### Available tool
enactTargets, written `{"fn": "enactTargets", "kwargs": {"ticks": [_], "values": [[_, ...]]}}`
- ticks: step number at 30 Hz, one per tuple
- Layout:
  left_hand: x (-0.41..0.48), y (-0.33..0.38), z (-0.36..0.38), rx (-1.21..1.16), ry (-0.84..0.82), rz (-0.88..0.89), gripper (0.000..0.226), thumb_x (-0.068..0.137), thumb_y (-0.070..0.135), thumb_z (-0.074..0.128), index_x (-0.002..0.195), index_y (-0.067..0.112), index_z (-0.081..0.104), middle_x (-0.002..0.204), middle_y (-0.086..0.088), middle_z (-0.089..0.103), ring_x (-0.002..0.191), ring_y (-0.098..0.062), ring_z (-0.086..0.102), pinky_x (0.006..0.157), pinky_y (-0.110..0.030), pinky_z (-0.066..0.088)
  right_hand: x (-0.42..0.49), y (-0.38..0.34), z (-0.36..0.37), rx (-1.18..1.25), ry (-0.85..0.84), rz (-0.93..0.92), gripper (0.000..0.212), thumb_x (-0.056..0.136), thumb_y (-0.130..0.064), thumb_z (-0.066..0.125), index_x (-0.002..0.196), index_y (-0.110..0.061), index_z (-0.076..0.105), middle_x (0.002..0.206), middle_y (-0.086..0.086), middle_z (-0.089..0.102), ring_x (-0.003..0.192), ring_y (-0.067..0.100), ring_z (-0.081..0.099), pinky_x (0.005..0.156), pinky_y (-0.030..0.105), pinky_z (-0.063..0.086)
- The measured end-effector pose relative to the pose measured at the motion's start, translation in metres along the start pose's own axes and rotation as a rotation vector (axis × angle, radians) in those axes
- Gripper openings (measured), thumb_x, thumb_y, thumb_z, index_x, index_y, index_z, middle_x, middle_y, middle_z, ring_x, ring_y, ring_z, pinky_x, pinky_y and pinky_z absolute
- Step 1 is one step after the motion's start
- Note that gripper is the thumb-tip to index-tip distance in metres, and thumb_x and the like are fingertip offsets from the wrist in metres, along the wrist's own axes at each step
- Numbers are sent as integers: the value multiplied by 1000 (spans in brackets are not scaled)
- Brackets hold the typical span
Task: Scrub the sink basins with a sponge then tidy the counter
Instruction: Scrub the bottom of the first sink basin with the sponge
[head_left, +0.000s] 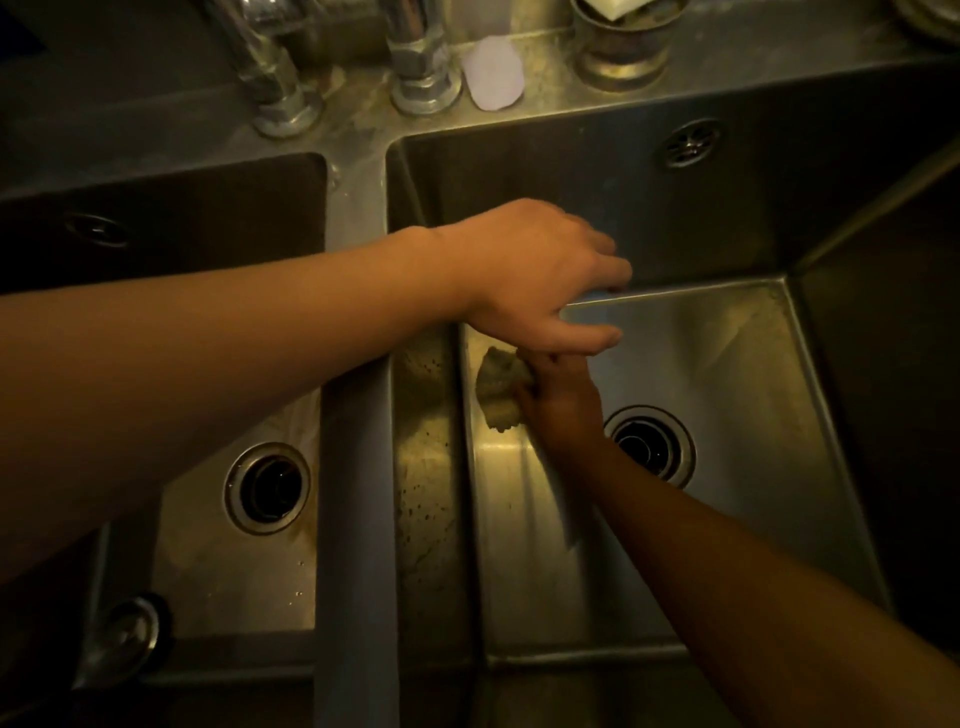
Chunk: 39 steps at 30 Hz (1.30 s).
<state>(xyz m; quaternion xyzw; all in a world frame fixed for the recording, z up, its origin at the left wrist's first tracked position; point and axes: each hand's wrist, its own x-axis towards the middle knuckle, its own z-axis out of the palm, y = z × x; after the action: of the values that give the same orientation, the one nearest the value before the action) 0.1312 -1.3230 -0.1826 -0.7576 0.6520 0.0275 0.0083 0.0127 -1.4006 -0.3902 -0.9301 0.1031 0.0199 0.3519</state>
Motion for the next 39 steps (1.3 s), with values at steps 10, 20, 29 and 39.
{"fn": "enactTargets", "kwargs": {"ticks": [10, 20, 29, 39], "values": [[0, 2, 1, -40, -6, -15, 63, 91, 69, 28, 117, 19, 57, 98, -4, 62, 85, -26, 60, 74, -45, 52, -41, 14, 0, -177, -302, -238, 44, 90, -30, 61, 133, -24, 53, 132, 6, 46, 117, 25, 45, 83, 41, 52], [3, -2, 5, -74, 25, -29, 60, 92, 68, 30, 116, 20, 57, 99, -4, 63, 87, -26, 61, 76, -44, 52, -42, 37, -37, 5, -46, -84, 37, 89, -28, 62, 126, -24, 57, 121, 2, 50, 108, 19, 48, 79, 36, 48], [5, -3, 7, -91, 21, -27, 63, 91, 68, 27, 121, 22, 56, 104, -3, 63, 91, -25, 61, 78, -44, 52, 10, 38, -17, -138, -29, -5, 42, 87, -27, 61, 127, -17, 53, 120, 11, 50, 106, 34, 53, 74, 44, 53], [5, 1, 6, -101, 16, -8, 64, 91, 70, 26, 124, 24, 55, 107, -1, 63, 94, -23, 61, 83, -43, 51, -83, 48, -24, -55, -219, -56, 43, 89, -33, 61, 131, -25, 54, 115, -1, 44, 102, 18, 51, 81, 31, 47]]}}
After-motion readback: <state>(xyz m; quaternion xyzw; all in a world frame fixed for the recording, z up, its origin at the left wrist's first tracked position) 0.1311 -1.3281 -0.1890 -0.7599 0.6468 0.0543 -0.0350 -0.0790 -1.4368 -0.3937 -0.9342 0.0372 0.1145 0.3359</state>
